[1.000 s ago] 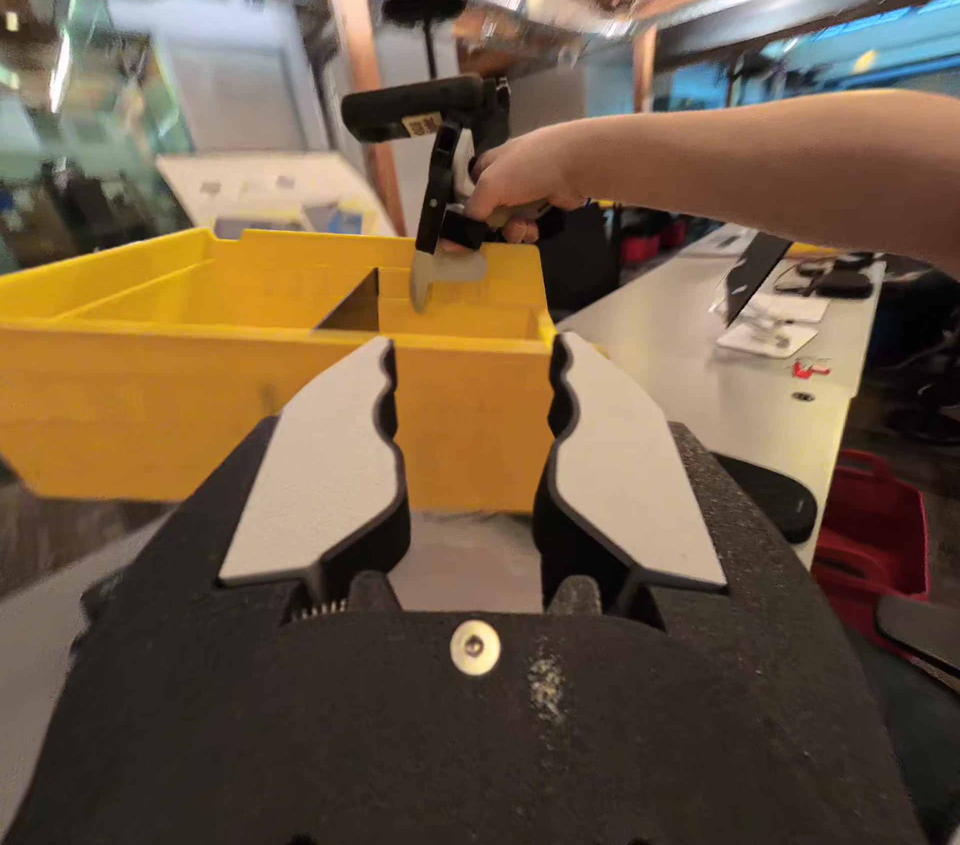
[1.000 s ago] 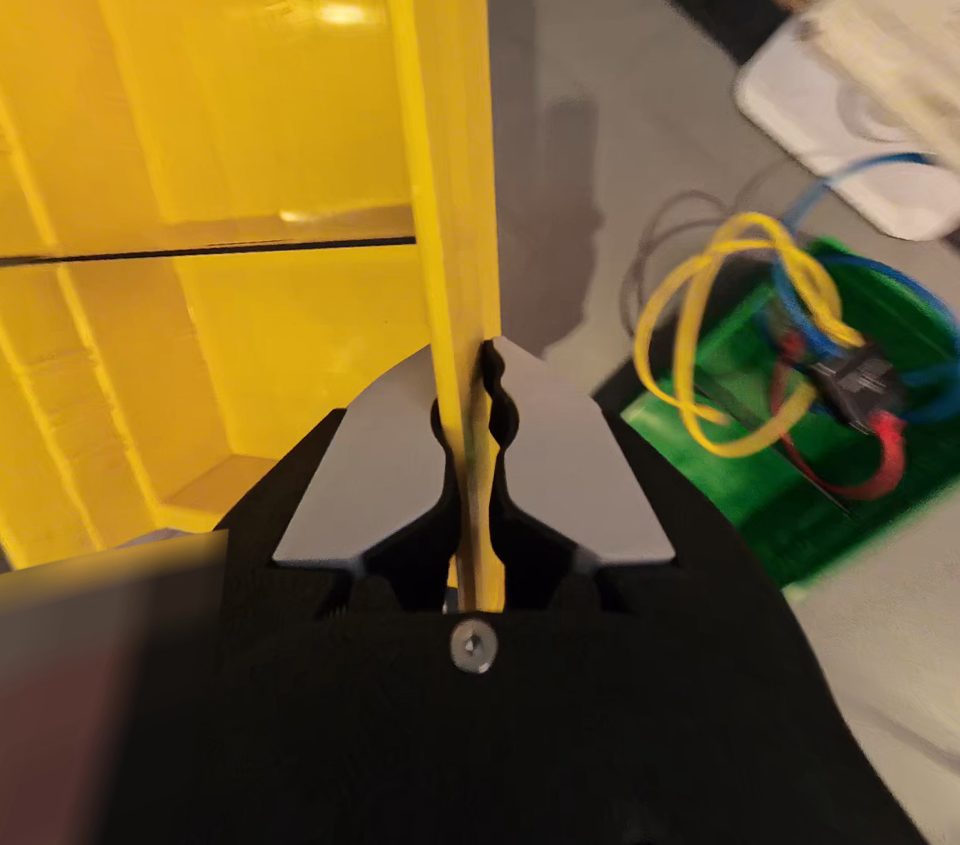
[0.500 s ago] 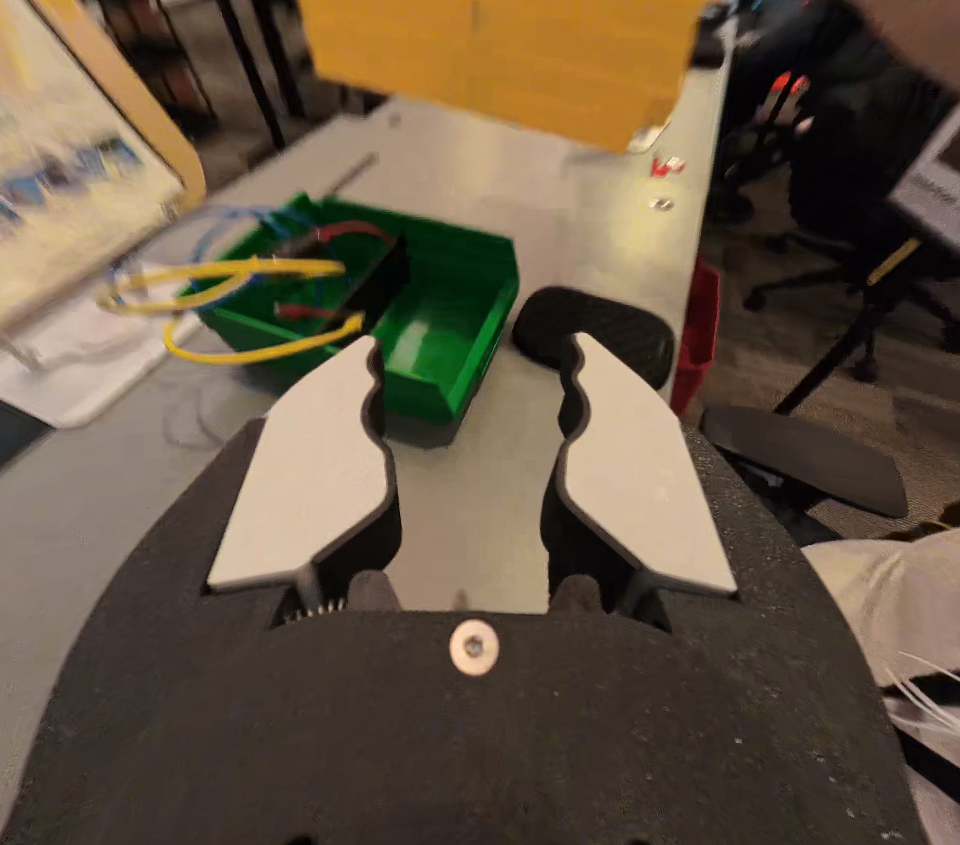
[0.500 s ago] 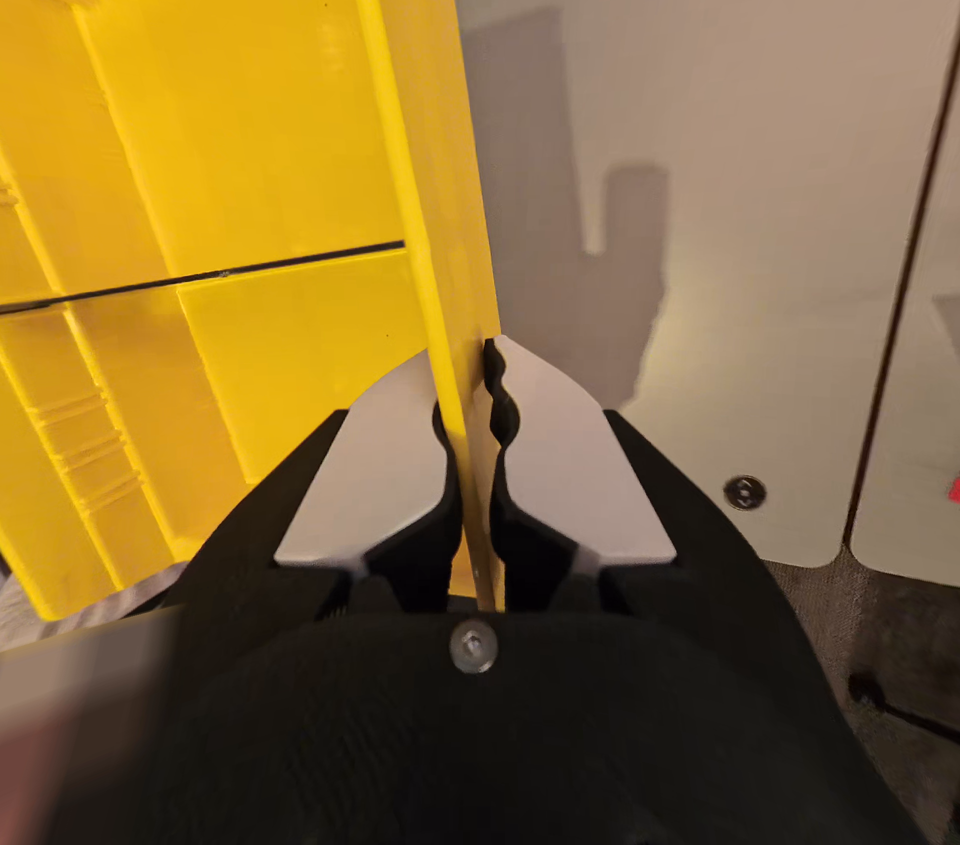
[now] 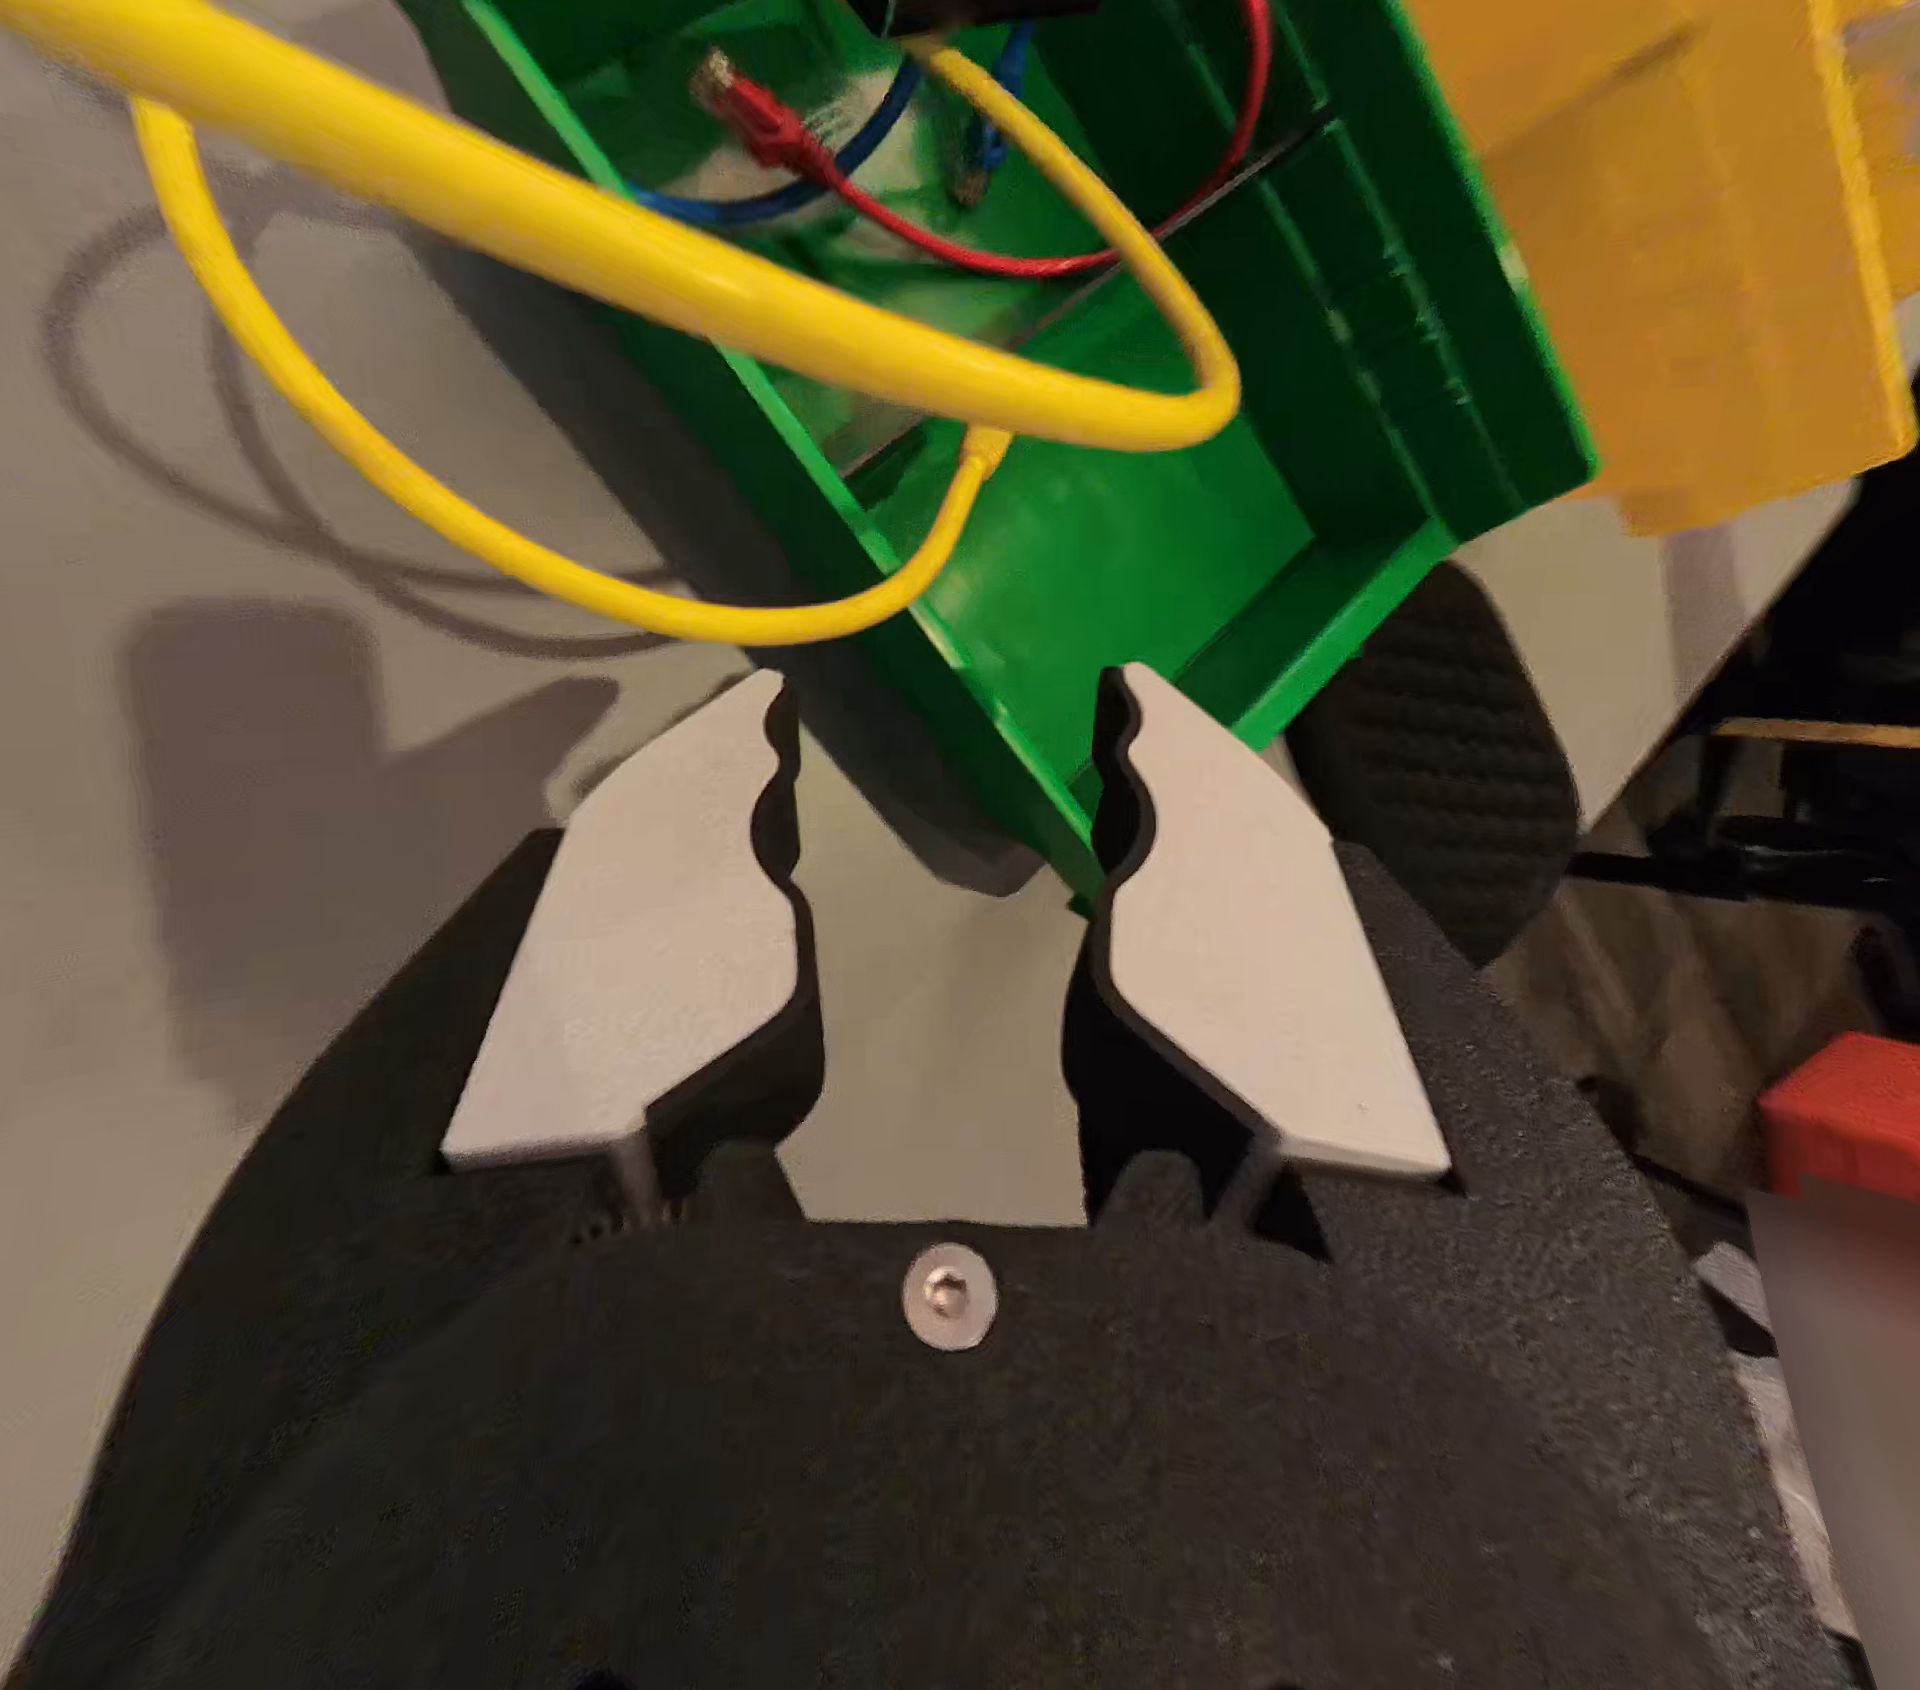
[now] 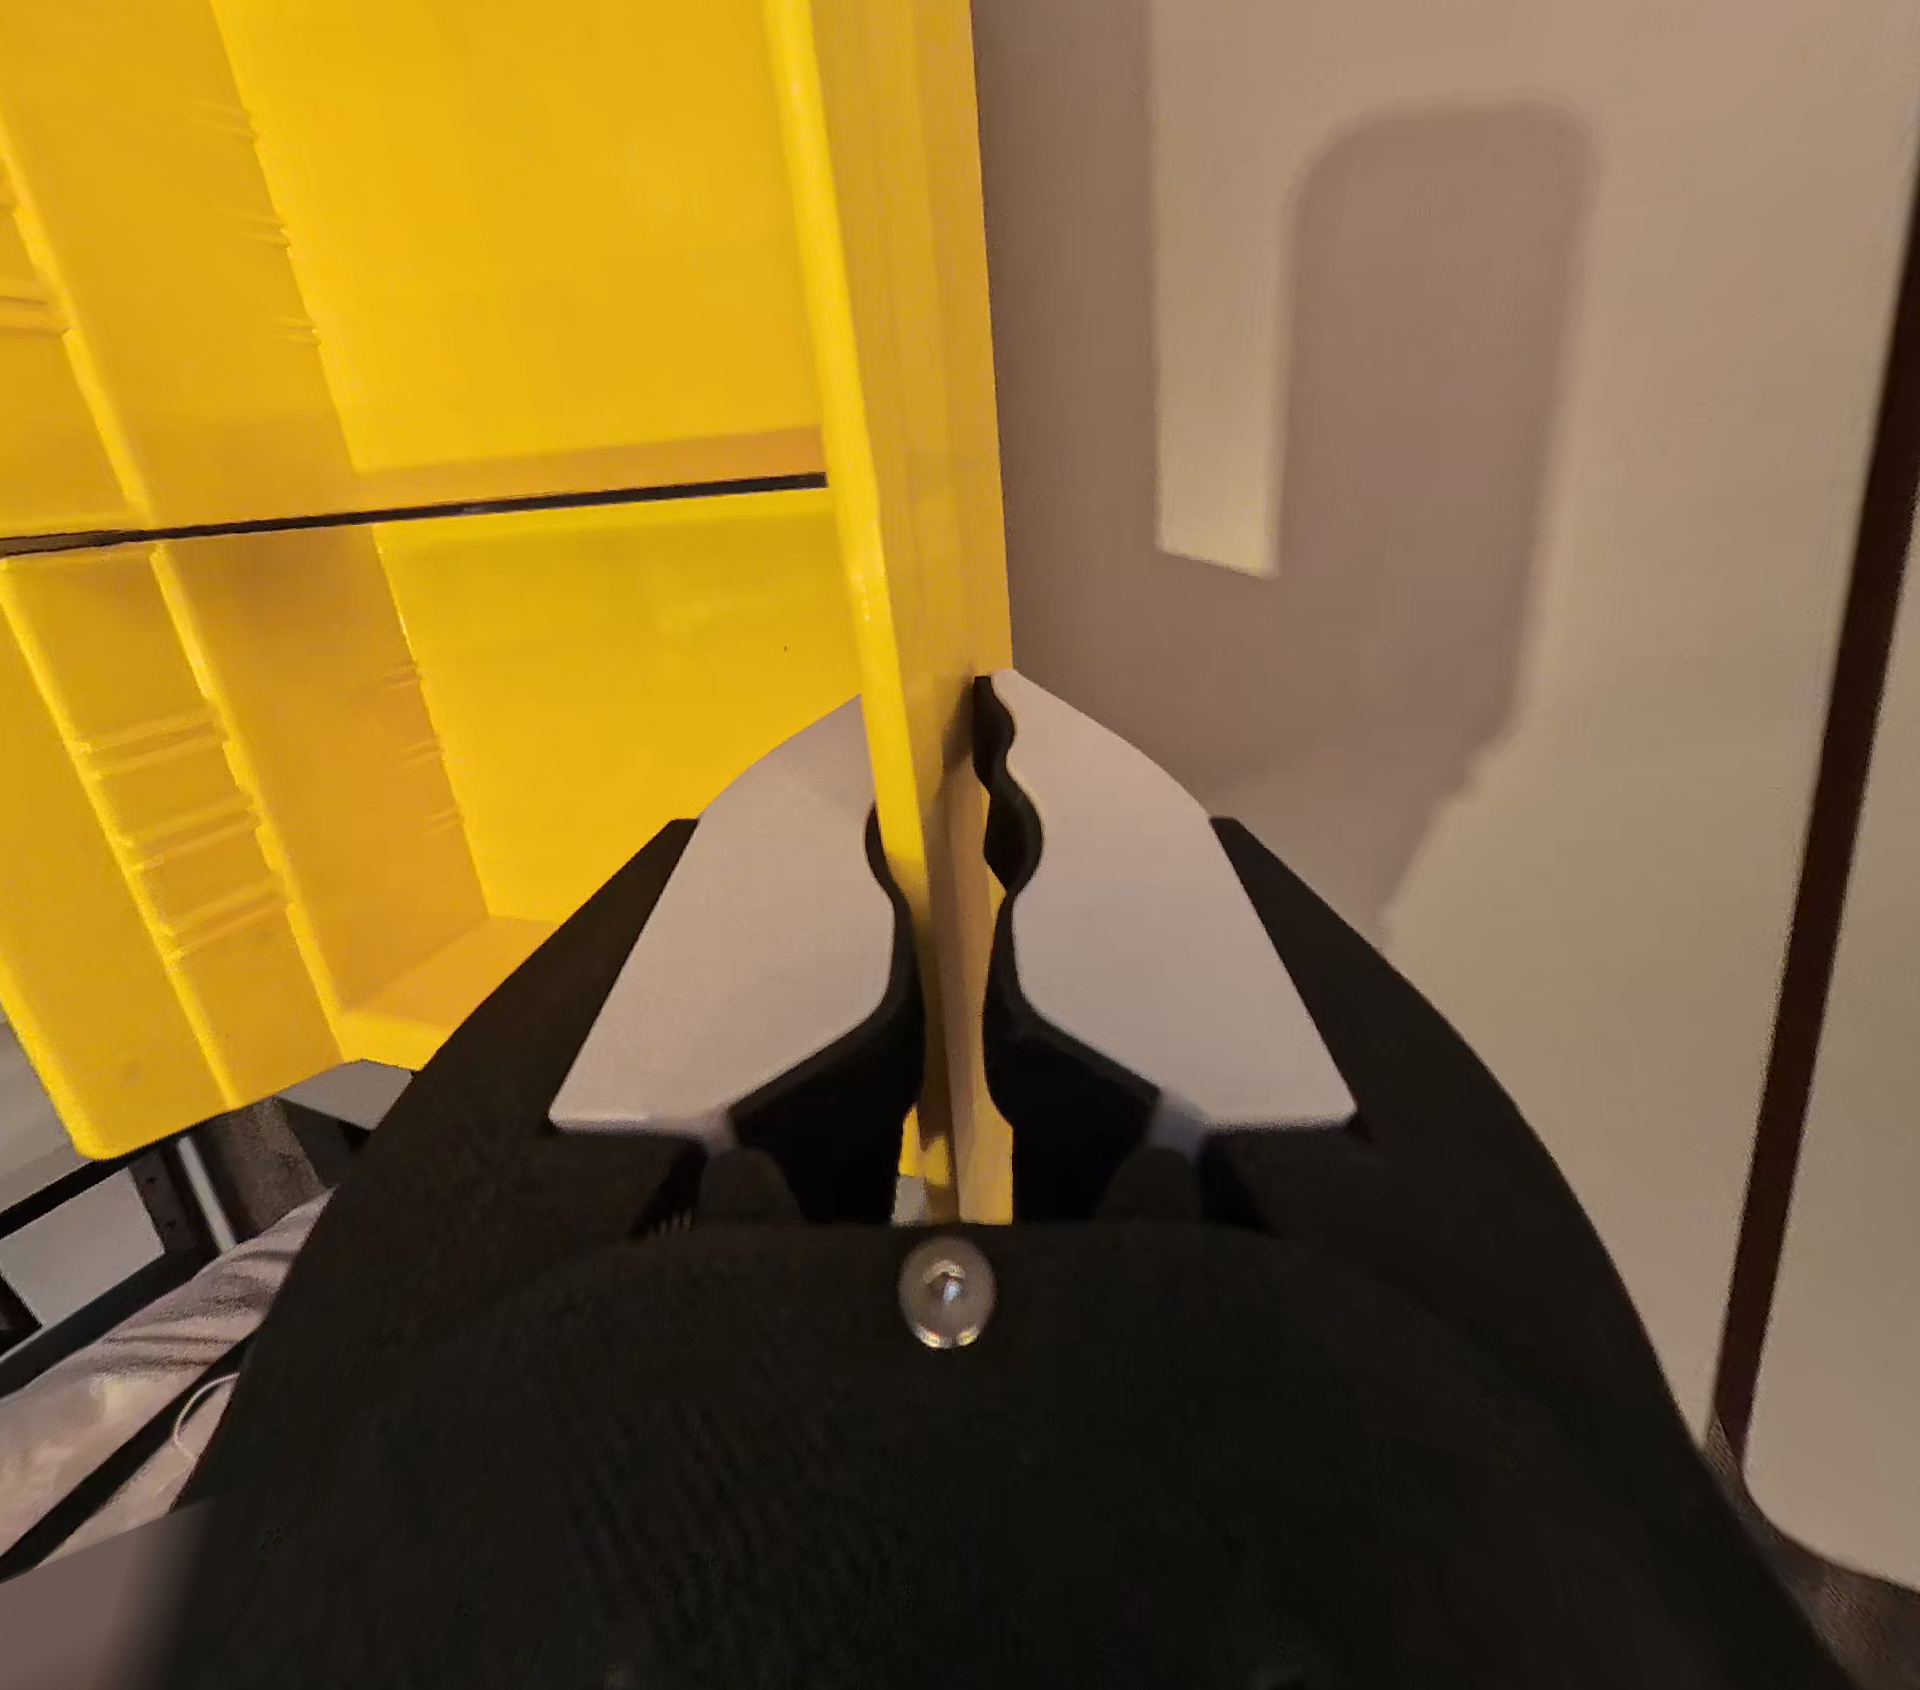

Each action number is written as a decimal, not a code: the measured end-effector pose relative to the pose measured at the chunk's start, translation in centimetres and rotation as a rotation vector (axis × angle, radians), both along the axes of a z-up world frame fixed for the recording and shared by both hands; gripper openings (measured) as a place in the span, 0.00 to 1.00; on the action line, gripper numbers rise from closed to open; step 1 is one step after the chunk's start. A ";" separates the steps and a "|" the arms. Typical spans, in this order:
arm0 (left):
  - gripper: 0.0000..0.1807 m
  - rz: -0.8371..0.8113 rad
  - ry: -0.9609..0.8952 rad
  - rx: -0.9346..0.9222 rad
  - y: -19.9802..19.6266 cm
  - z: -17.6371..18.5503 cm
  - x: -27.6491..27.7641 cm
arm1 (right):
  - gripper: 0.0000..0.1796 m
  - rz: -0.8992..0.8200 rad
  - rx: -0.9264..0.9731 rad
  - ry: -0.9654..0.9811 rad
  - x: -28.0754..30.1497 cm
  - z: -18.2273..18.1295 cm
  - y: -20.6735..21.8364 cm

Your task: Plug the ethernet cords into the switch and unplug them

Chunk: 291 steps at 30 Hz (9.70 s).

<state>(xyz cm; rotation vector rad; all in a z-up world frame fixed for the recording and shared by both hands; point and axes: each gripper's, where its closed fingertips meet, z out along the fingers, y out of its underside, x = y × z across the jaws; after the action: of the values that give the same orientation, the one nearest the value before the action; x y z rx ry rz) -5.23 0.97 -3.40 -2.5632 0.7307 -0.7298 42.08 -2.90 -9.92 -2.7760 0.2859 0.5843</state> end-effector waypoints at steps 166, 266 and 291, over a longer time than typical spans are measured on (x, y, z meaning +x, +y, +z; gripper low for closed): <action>0.14 -0.161 0.899 1.622 1.8 39.2 -15.6 | 0.05 -0.046 -0.076 -0.126 -10.1 -2.3 4.3; 0.15 -0.684 0.378 2.017 -1.5 14.1 1.6 | 0.14 1.482 1.998 -1.056 -47.3 21.1 -0.8; 0.14 -0.561 0.453 1.879 0.8 14.7 -0.3 | 0.21 1.306 2.041 -1.097 -46.1 22.3 0.9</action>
<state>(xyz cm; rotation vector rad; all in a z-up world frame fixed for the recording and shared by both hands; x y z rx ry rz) -5.56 1.81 11.28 -0.7271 1.3183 0.4331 -4.07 -2.00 12.37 -0.5588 -1.4391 -0.4338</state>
